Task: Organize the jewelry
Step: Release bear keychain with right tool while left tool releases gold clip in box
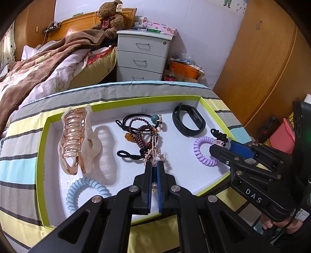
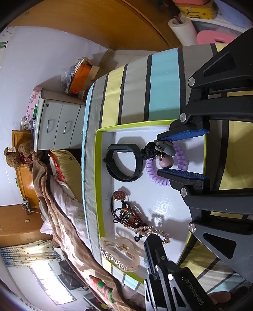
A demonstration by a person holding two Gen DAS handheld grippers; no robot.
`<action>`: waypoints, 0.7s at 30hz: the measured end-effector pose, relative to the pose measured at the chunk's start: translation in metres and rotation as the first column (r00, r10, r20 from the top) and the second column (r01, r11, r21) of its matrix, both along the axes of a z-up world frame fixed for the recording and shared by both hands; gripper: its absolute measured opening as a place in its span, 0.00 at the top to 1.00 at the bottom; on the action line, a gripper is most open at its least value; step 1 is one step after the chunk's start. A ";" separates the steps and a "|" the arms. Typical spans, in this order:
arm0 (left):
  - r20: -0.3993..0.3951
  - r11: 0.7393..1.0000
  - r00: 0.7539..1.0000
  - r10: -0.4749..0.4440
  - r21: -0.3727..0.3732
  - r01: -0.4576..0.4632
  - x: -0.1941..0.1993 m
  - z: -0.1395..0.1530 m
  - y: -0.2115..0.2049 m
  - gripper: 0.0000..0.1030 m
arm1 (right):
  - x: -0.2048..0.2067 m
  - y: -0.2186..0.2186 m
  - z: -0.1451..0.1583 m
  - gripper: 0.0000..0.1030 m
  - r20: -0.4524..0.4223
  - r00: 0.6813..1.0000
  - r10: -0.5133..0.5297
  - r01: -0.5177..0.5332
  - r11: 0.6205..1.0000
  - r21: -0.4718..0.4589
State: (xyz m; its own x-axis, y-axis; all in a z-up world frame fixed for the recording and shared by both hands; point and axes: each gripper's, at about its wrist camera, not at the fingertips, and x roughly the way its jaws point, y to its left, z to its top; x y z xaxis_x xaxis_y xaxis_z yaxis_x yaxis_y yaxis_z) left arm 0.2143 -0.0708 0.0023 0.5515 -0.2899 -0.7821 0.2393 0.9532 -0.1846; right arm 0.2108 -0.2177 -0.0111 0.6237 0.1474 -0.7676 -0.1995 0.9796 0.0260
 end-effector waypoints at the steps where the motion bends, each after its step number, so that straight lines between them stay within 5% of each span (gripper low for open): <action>1: 0.000 1.000 1.000 0.001 -0.001 -0.001 0.000 0.000 0.000 0.96 | 0.000 0.000 0.000 0.71 -0.001 1.000 0.001 -0.001 1.000 -0.003; 21: -0.013 1.000 1.000 0.009 0.003 -0.009 0.001 -0.002 0.001 0.95 | 0.002 0.001 -0.001 0.70 0.000 1.000 -0.005 0.005 1.000 -0.018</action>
State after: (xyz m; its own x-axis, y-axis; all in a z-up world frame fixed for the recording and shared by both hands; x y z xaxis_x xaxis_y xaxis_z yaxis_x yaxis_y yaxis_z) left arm 0.2151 -0.0696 0.0002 0.5438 -0.2829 -0.7901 0.2280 0.9559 -0.1853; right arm 0.2129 -0.2170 -0.0118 0.6245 0.1301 -0.7701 -0.1946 0.9808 0.0079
